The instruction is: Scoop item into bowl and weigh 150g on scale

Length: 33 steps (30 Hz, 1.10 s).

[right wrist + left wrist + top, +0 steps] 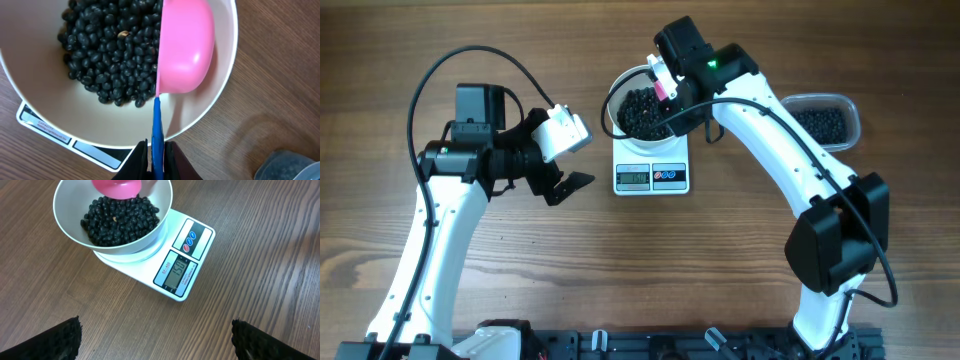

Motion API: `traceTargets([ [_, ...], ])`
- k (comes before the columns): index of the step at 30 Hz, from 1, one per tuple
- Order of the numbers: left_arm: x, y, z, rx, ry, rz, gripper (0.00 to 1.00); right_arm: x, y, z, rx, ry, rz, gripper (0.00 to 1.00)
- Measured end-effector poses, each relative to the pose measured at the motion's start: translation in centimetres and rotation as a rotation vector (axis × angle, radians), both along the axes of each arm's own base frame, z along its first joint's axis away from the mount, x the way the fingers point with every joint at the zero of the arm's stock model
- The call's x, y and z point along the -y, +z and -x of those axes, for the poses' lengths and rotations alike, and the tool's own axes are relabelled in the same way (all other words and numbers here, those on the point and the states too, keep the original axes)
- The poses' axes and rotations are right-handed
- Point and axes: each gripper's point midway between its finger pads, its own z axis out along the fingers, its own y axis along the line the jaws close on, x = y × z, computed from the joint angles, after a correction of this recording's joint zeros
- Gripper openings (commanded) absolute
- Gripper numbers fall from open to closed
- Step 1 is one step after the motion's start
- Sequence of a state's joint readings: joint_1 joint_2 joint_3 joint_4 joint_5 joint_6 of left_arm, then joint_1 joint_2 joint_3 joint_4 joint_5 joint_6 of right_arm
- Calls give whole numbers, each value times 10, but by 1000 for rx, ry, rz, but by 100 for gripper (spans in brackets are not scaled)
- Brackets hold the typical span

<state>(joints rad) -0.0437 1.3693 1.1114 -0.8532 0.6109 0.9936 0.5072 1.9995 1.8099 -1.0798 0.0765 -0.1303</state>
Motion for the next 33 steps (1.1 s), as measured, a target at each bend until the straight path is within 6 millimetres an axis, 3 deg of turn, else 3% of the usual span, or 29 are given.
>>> traceTargets([
  [21, 0, 0, 0, 0, 0, 0, 100, -12, -8, 8, -75, 25, -89, 4],
  [27, 0, 0, 0, 0, 0, 0, 100, 5, -5, -2, -106, -40, -171, 4],
  [33, 0, 0, 0, 0, 0, 0, 100, 18, 13, -19, -105, -88, -289, 4],
])
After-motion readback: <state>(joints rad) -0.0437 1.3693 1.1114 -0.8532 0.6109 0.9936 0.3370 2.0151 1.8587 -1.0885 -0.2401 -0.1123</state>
